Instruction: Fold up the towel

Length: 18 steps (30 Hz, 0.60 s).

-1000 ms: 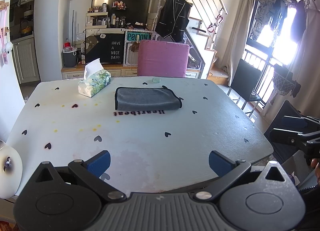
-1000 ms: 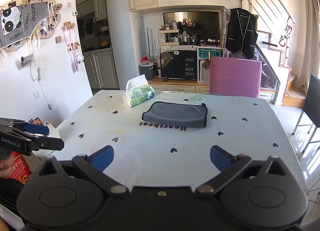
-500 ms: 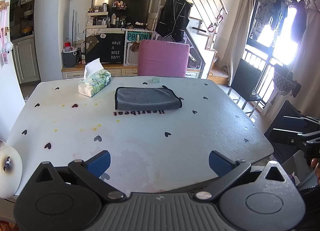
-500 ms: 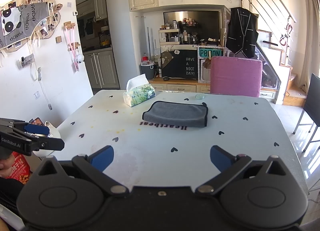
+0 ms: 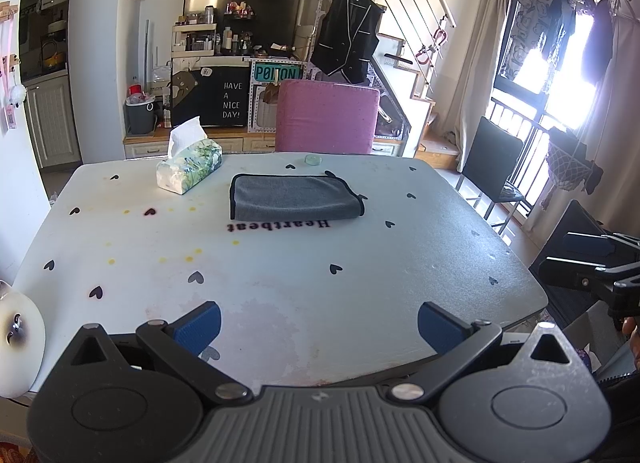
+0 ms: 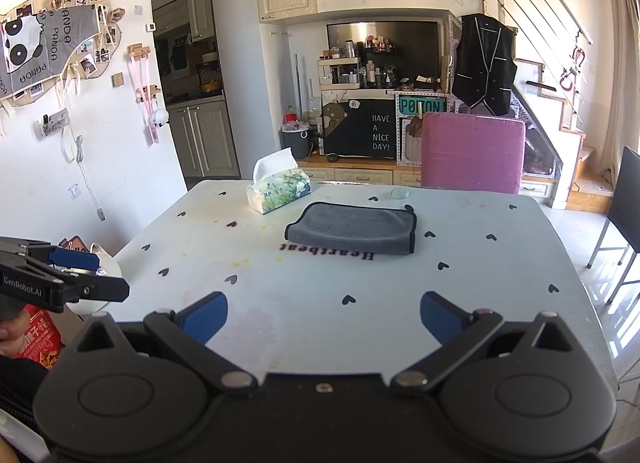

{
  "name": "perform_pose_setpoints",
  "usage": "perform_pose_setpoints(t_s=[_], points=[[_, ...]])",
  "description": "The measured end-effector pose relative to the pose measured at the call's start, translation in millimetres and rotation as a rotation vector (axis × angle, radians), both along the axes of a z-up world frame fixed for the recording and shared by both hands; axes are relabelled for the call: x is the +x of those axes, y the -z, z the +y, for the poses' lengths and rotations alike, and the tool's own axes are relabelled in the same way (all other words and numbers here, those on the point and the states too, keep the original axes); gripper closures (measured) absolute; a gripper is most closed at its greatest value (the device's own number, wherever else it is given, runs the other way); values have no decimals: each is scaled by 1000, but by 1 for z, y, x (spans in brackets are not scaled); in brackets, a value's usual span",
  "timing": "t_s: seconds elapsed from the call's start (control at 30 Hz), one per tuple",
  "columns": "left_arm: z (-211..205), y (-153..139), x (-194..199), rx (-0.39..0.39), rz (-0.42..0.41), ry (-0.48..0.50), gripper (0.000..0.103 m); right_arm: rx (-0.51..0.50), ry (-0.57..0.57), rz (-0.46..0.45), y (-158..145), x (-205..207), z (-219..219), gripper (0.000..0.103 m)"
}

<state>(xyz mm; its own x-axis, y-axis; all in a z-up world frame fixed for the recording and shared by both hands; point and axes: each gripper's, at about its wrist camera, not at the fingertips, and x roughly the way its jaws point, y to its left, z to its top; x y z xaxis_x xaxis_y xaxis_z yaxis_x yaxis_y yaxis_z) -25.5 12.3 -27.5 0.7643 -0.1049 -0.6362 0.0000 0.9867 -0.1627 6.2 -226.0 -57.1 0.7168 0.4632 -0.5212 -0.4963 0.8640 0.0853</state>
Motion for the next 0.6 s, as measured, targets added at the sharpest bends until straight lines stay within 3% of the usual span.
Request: perform_pose_setpoints(t_s=[0.6], points=[[2, 3, 0, 3, 2, -7, 0, 0, -3, 1, 1, 0, 1, 0]])
